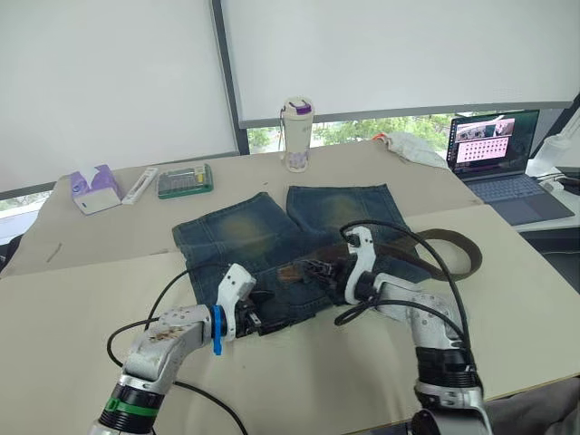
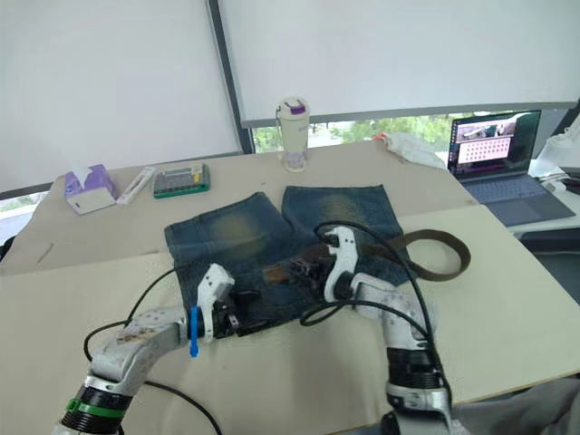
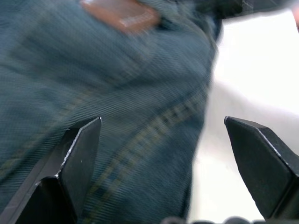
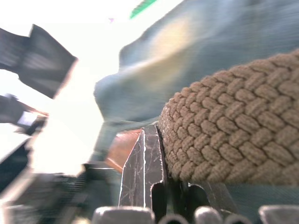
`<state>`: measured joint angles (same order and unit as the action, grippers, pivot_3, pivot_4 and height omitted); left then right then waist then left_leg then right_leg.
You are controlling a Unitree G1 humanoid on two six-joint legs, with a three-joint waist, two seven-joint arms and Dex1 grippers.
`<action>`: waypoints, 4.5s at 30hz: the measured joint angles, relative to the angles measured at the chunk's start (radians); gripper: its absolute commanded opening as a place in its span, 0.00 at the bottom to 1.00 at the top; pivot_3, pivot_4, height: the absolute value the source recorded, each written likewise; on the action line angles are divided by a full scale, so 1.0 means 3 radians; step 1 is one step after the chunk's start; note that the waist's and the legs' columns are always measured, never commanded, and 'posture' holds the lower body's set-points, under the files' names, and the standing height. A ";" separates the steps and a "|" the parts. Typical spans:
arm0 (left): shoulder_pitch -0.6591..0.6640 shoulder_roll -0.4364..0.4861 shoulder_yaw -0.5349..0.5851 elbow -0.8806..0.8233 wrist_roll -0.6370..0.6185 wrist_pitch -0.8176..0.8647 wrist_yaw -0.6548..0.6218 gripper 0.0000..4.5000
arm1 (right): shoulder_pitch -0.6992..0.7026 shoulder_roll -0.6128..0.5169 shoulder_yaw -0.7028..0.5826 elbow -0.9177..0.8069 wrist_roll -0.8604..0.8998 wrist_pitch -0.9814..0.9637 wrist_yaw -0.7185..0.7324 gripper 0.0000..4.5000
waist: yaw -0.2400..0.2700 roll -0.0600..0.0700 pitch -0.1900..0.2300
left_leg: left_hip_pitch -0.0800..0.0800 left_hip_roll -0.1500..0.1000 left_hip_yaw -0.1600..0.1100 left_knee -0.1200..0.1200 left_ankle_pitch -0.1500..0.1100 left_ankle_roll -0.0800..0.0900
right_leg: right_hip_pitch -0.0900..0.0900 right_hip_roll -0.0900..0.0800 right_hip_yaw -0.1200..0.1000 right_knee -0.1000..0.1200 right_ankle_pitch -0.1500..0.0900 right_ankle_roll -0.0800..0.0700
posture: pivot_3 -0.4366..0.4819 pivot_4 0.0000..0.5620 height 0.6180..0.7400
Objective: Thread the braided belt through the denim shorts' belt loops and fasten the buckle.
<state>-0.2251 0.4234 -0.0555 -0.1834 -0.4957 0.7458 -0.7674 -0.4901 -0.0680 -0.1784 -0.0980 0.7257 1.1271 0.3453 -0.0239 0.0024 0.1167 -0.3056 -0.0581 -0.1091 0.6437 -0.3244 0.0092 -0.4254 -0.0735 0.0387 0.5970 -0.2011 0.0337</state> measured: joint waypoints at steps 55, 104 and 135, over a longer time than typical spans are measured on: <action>-0.0440 -0.0548 0.0910 0.0148 -0.1748 0.1255 0.1173 0.00 | 0.0237 -0.1219 0.0841 -0.1064 -0.0250 -0.0201 0.0074 0.55 | 0.0016 -0.0009 0.0004 | -0.0002 -0.0006 0.0001 0.0001 0.0019 -0.0034 | 0.0005 -0.0002 -0.0001 -0.0005 -0.0001 0.0003 | 0.48 0.27 1.00; -0.0515 -0.0752 0.1395 0.0314 -0.2732 0.1648 0.1775 0.00 | 0.1137 -0.1649 -0.0816 -0.1869 0.0853 0.0353 0.0500 0.52 | 0.0108 -0.0041 0.0012 | -0.0020 -0.0007 -0.0005 0.0005 0.0019 -0.0034 | 0.0017 -0.0005 -0.0009 -0.0007 0.0001 0.0007 | 0.48 0.27 1.00; -0.0083 0.0240 0.0415 -0.0482 -0.1946 0.1007 0.0742 0.65 | 0.0457 -0.1523 0.0159 -0.1152 0.0714 0.0275 -0.0314 0.00 | 0.0074 -0.0026 0.0009 | -0.0004 -0.0011 0.0000 -0.0002 0.0022 -0.0037 | 0.0007 -0.0005 -0.0005 -0.0009 0.0000 0.0001 | 0.48 0.27 1.00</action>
<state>-0.2500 0.4953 0.0691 -0.3279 -1.0796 1.0479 -0.5449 -0.3531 -0.5250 -0.1306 -0.4436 0.9398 1.2094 0.2511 -0.0019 -0.0054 0.1194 -0.3068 -0.0613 -0.1091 0.6430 -0.3179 -0.0020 -0.4234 -0.0750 0.0371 0.5943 -0.2010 0.0342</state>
